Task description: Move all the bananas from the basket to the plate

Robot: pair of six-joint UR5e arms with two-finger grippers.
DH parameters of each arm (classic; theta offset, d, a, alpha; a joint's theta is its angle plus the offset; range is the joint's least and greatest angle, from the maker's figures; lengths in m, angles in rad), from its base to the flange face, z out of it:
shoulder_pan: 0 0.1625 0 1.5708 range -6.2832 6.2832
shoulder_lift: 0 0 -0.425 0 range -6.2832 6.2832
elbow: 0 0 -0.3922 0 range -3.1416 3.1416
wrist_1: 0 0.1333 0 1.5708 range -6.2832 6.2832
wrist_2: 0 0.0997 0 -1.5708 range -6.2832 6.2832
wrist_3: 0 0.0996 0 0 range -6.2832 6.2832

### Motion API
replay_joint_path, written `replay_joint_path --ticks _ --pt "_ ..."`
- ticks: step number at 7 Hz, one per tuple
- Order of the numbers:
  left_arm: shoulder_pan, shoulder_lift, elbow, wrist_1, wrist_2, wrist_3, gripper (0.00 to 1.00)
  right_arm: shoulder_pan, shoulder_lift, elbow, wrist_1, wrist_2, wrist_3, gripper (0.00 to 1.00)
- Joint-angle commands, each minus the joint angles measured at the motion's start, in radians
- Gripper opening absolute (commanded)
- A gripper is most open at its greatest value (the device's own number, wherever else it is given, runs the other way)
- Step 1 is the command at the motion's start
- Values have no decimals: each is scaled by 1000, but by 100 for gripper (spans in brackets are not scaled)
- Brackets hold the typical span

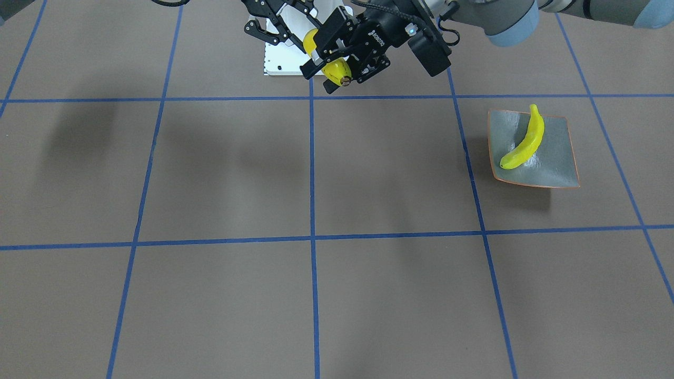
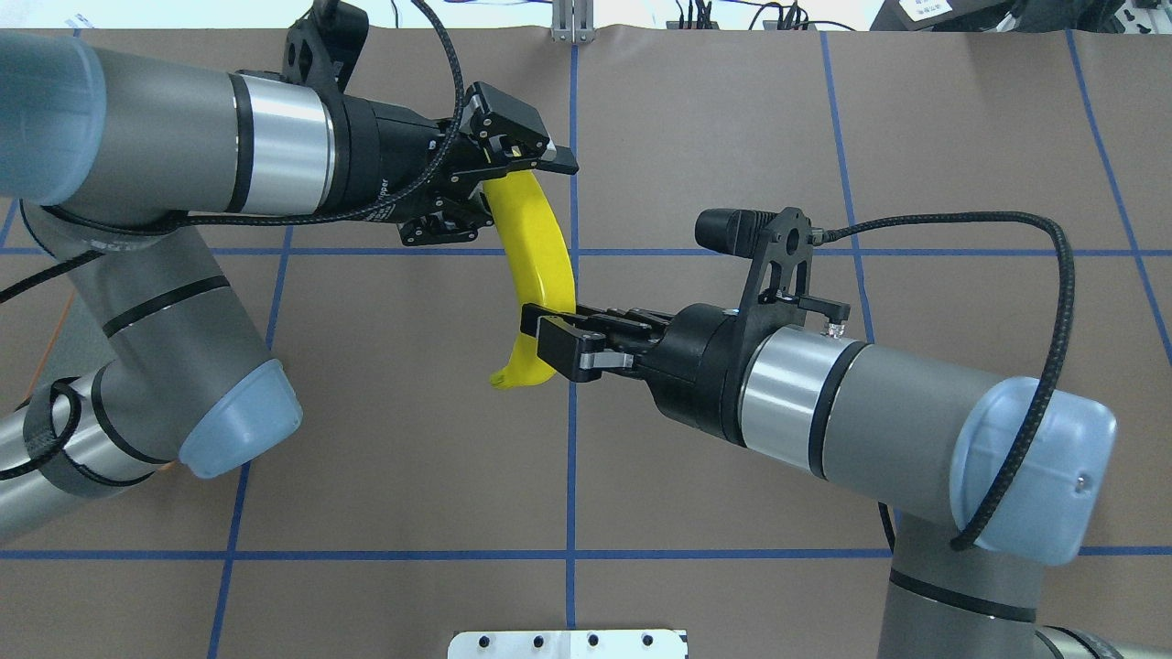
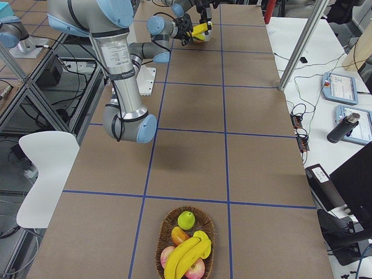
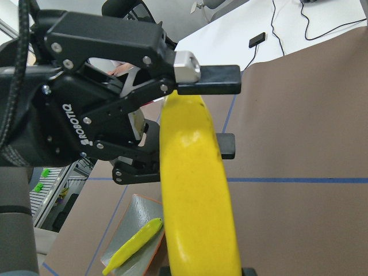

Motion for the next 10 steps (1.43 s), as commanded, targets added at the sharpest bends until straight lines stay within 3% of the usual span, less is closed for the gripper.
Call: replay_joint_path --ticks 1,2,3,4,7,10 --pt "1 1 -1 -1 0 2 1 2 0 1 2 3 -4 0" --pt "1 3 0 -15 0 8 0 2 2 12 2 6 -4 0" --pt "1 3 0 -17 0 9 0 2 9 15 2 6 2 13" --pt "1 3 -3 -15 0 9 0 6 9 15 2 3 14 99" --pt "-1 4 -1 -15 0 9 0 26 8 17 -2 21 11 100" --pt "-4 20 -4 -15 0 11 0 203 -27 -26 -31 219 11 100"
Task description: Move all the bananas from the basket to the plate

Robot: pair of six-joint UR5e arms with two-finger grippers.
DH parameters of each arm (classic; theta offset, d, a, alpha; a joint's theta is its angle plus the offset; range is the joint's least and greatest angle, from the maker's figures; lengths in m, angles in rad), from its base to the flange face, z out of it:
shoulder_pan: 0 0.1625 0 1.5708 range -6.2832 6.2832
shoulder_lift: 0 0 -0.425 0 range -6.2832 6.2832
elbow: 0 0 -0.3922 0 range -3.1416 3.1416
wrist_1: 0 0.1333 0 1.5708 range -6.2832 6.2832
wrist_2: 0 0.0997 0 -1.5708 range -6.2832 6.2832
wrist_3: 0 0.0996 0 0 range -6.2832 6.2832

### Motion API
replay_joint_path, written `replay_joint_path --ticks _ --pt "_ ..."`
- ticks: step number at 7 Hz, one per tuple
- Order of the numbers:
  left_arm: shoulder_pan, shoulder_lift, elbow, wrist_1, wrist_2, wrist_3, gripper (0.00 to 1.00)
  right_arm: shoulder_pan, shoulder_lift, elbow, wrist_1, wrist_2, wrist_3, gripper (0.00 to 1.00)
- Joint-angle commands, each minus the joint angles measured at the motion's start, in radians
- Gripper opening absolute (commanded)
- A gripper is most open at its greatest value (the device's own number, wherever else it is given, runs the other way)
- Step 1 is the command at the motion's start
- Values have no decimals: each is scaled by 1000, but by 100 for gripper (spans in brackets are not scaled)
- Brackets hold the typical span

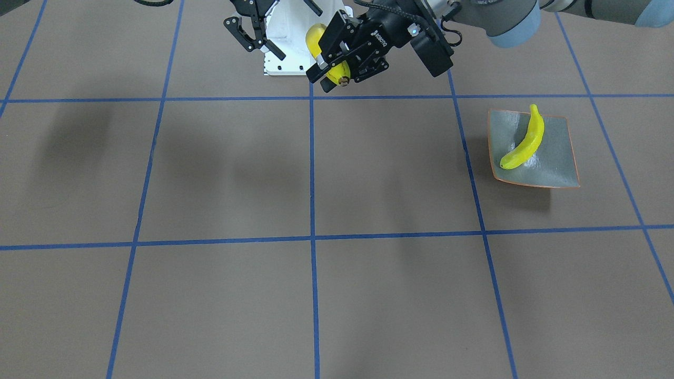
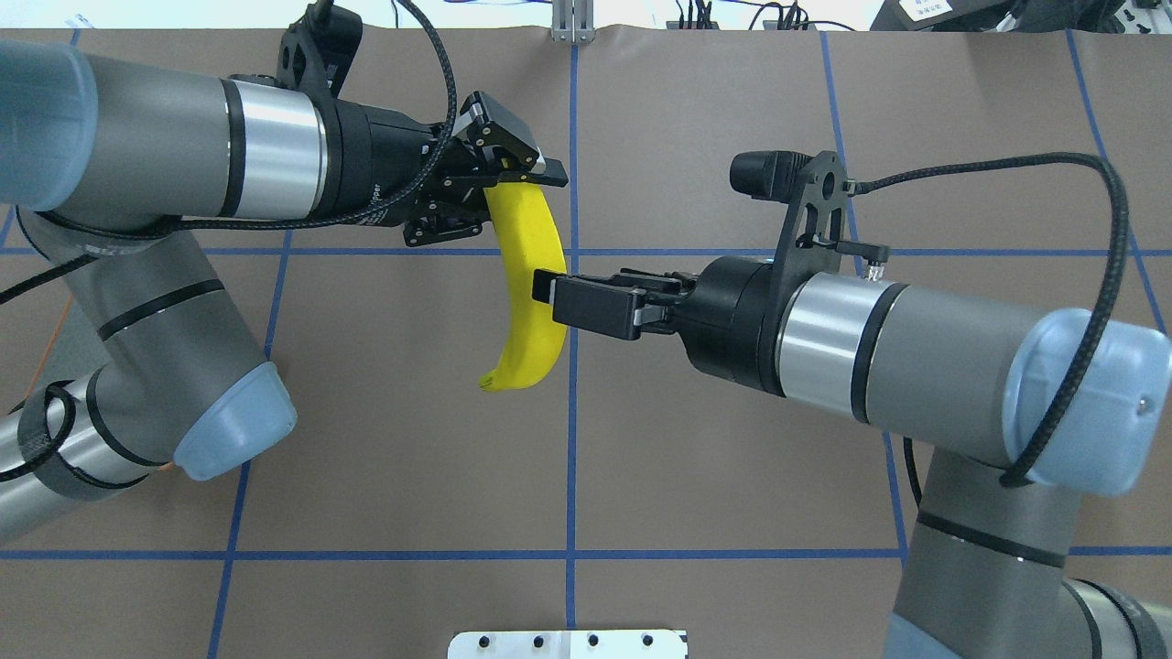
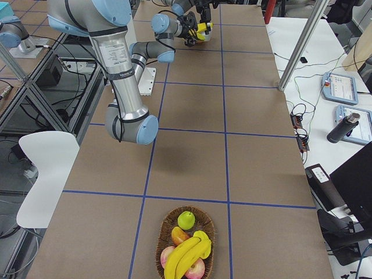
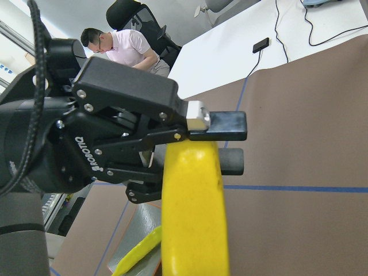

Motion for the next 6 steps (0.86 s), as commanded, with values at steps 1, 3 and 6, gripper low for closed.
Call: replay_joint_path --ticks 1,3,6 --pt "-3 37 -15 -2 0 2 0 175 -19 -59 -42 197 -7 100" --pt "-11 118 -54 -9 0 23 0 371 -43 -171 -49 433 -48 100" --pt "-29 293 -76 0 11 135 0 561 -140 -320 -49 604 -336 100"
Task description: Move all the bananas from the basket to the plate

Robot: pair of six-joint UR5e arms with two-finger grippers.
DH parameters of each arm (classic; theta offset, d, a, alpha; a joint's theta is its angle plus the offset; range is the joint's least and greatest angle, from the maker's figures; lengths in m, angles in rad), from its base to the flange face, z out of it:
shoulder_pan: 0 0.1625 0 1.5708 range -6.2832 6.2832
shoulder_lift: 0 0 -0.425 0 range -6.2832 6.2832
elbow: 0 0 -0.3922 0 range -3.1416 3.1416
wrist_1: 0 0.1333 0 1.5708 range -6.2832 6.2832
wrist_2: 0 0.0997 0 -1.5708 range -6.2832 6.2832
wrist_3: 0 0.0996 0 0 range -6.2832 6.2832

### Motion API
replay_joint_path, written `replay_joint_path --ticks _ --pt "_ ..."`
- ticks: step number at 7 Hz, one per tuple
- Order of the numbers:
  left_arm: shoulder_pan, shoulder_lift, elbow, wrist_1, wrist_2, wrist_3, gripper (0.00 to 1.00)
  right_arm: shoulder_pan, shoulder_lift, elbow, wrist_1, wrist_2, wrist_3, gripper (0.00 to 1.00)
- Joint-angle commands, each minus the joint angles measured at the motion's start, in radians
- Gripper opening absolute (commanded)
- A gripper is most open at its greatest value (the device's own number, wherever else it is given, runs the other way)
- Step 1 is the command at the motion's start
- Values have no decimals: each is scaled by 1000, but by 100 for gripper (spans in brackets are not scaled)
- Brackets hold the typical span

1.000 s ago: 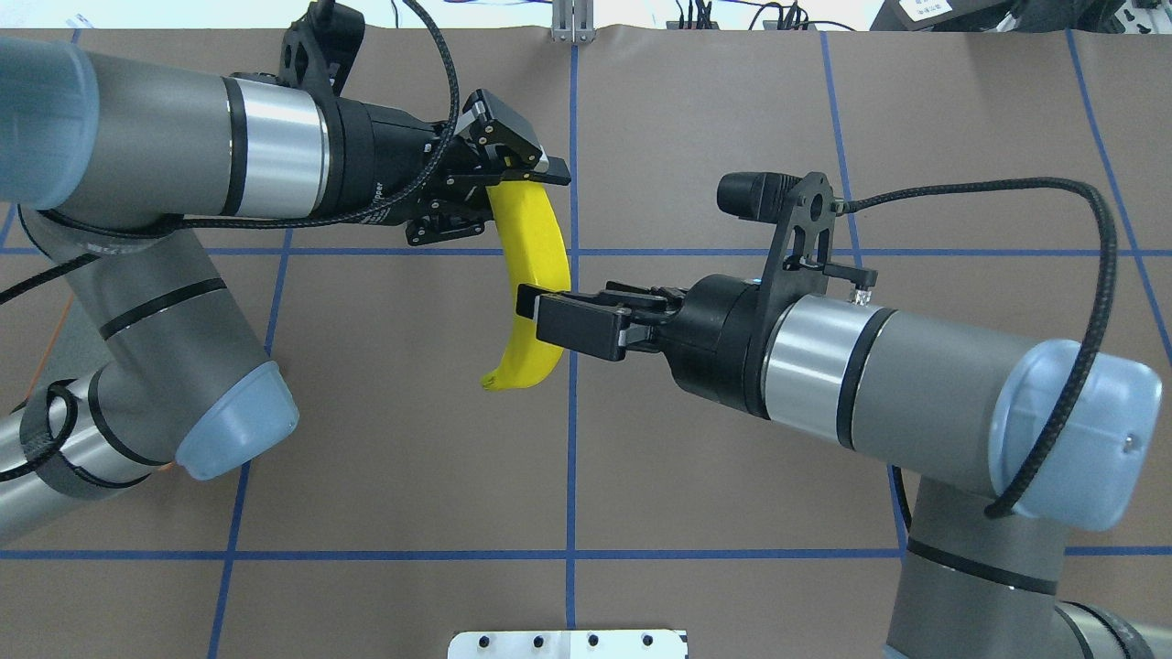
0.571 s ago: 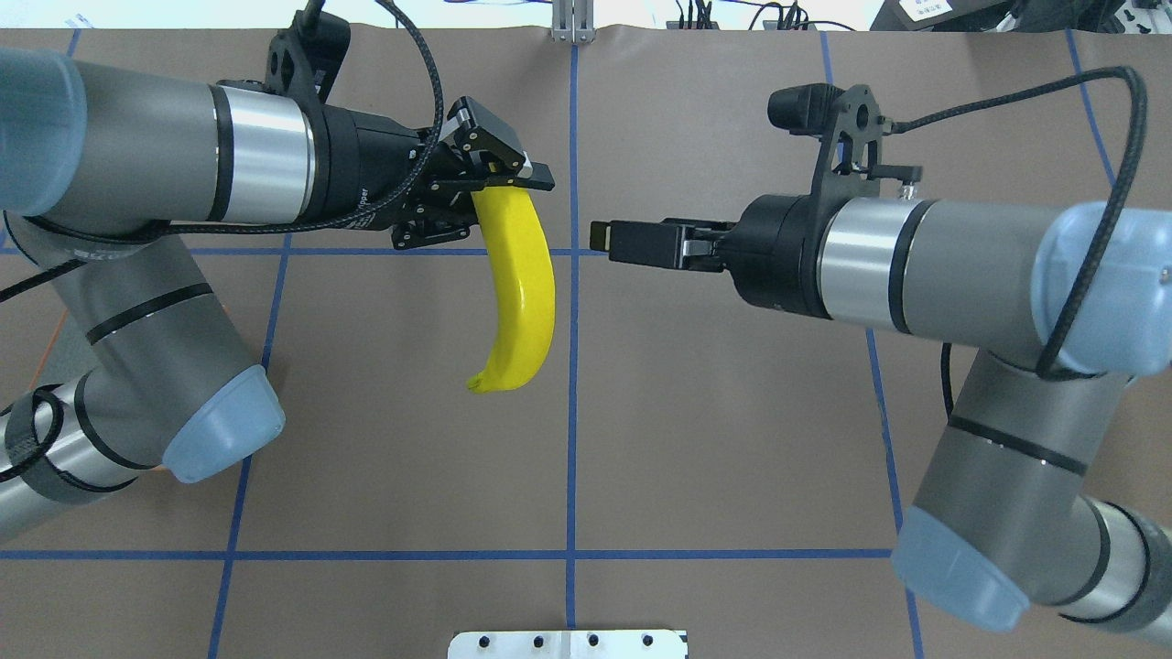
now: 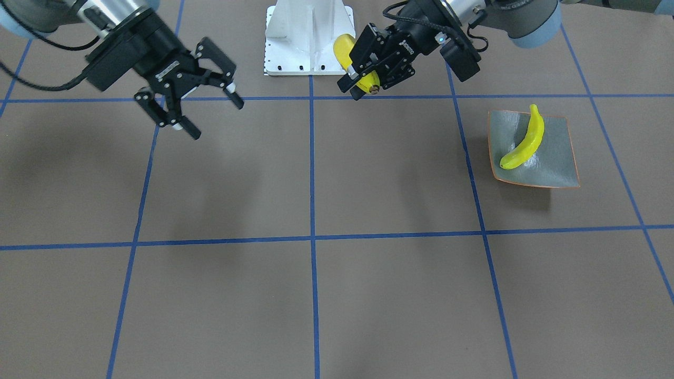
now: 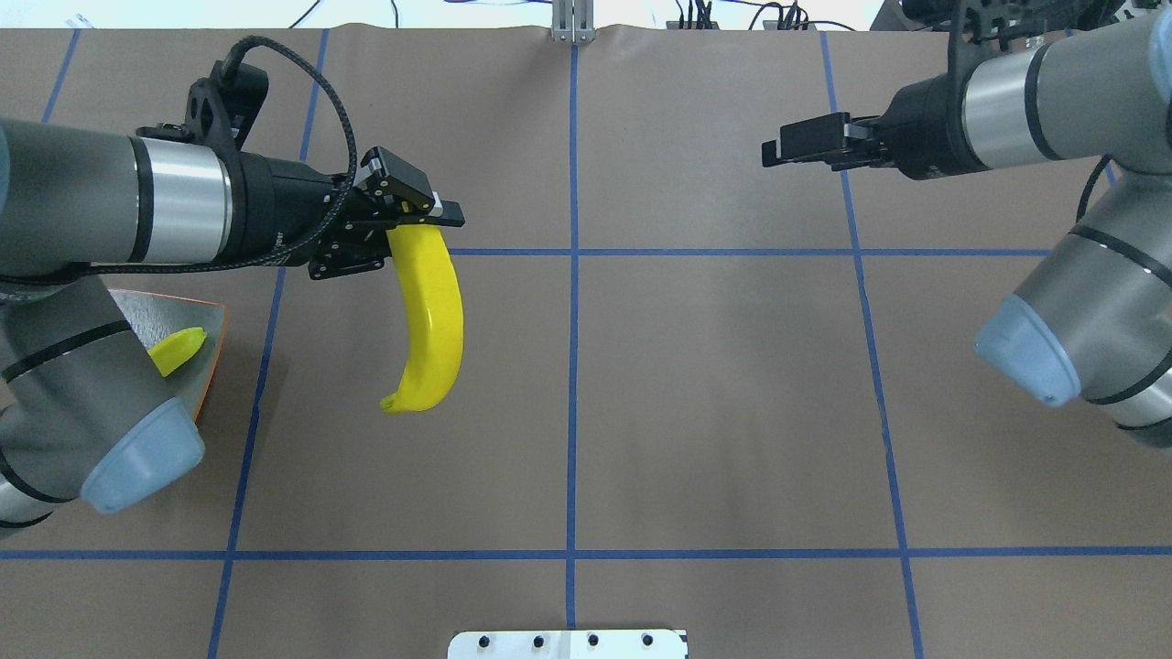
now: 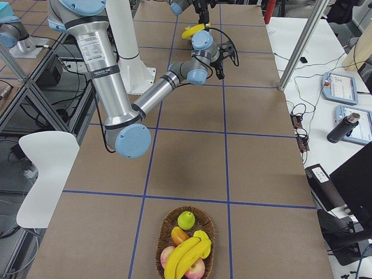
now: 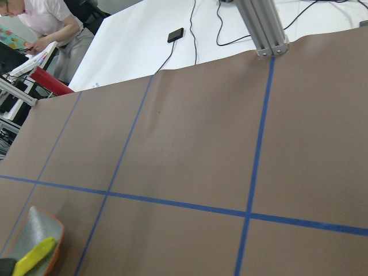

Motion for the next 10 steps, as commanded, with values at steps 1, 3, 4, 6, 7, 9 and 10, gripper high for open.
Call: replay_joint_path --ticks 1,3,4,6,7,9,10 --pt "-20 146 -3 5 4 139 0 123 -66 -103 1 107 -203 100" --pt "-51 277 -3 10 10 282 0 236 -160 -141 0 184 -402 100" --pt "-66 329 -2 14 28 351 0 293 -197 -170 -2 216 -509 100" --pt "-97 378 -2 115 94 486 0 353 -221 -221 0 252 -625 100" --pt "-97 398 0 166 143 550 0 376 -233 -239 0 257 -671 100" --pt "-97 431 1 255 264 633 0 486 -242 -340 -3 317 -862 100" --pt "-97 435 3 322 343 655 0 528 -242 -386 -5 339 -941 100"
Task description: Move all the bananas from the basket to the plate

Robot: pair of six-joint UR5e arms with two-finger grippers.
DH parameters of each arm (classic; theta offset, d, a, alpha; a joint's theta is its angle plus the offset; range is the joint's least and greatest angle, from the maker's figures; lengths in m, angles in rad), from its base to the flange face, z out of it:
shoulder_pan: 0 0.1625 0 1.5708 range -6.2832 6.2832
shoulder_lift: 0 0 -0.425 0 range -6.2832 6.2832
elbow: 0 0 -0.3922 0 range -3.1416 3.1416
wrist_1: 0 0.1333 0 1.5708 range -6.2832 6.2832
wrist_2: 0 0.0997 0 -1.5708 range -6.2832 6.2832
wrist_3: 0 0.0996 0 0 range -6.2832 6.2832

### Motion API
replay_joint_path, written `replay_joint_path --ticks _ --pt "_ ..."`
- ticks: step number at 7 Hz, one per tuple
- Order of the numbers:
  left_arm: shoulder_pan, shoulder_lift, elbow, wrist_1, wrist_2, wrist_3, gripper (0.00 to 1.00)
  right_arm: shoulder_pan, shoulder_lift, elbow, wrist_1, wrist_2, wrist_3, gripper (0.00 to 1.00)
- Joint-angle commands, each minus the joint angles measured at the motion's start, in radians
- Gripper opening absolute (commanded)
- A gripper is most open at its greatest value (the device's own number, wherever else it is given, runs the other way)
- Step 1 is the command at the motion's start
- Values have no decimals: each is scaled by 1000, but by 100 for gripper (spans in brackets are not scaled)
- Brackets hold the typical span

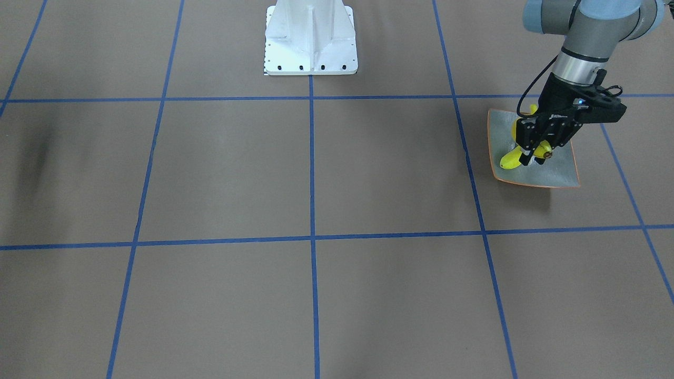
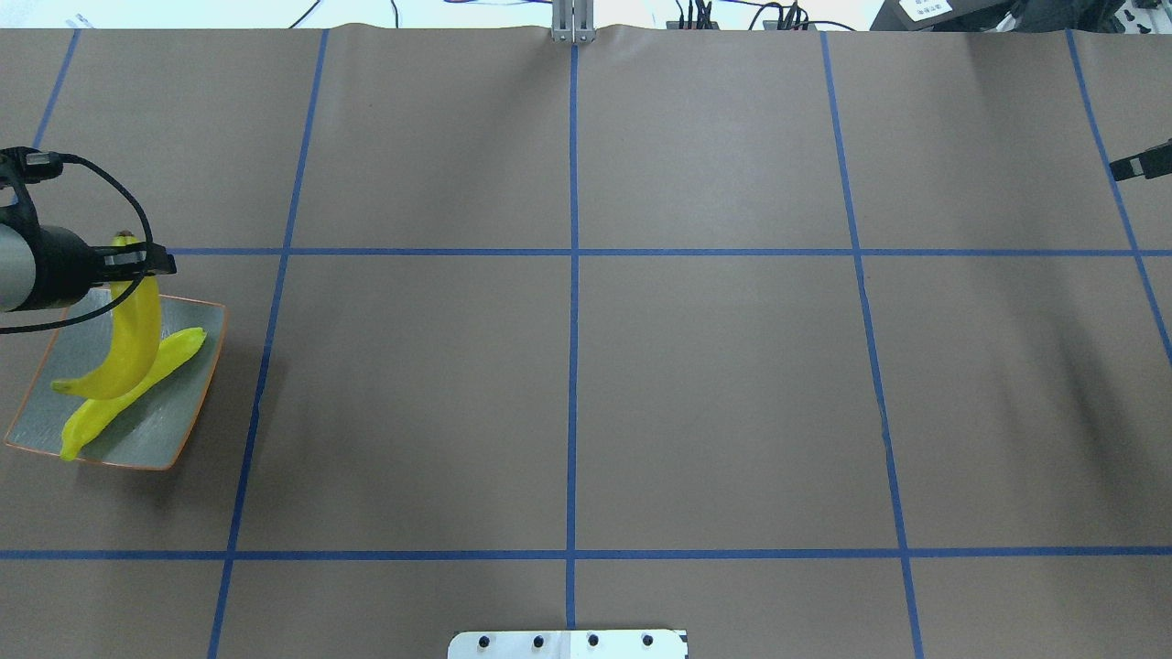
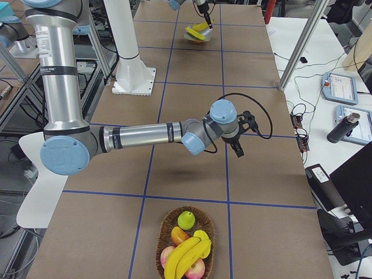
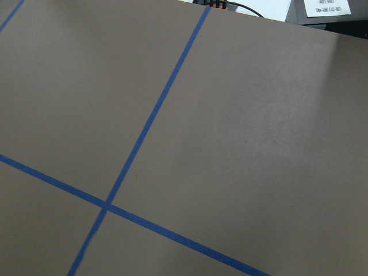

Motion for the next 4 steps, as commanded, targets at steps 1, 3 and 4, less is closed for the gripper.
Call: replay_joint_path --ticks 1,3,4 --pt "6 39 -2 108 159 44 0 73 -5 -74 0 34 -125 100" --pt "18 75 17 109 175 44 0 97 -20 -112 -2 34 -219 100" --pt "39 74 21 109 175 37 5 120 -18 -151 -2 37 -280 100"
